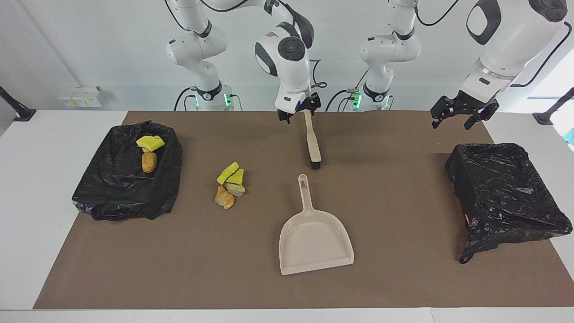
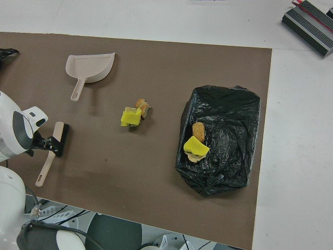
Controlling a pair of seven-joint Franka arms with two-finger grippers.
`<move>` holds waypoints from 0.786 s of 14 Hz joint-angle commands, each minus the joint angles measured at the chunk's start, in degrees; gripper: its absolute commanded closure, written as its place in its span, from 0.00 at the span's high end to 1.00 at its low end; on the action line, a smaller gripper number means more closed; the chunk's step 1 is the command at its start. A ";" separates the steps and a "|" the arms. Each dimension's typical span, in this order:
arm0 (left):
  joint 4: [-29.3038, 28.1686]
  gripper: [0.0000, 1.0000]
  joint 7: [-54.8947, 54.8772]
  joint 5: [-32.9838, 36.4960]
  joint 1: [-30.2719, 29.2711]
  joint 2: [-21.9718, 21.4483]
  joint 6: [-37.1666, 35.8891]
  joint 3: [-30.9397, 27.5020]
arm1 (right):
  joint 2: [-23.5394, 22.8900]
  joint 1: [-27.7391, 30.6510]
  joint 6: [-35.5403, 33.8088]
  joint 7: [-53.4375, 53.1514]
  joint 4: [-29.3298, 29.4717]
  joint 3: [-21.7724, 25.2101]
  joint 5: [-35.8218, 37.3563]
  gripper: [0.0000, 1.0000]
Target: Sweep and dump trash in bin
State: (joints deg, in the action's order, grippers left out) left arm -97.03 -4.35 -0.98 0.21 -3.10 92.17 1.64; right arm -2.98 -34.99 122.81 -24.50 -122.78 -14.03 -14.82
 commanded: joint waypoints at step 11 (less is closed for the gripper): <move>-1.32 1.00 -0.57 0.89 3.03 0.64 4.42 1.35 | -1.59 -4.74 6.21 -5.04 -4.14 0.14 -1.53 0.82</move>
State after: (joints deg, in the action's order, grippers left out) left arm -97.17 -4.66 -0.98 1.37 -2.83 94.65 3.20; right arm -4.53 -39.41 127.10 -28.21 -126.17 -13.99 -14.96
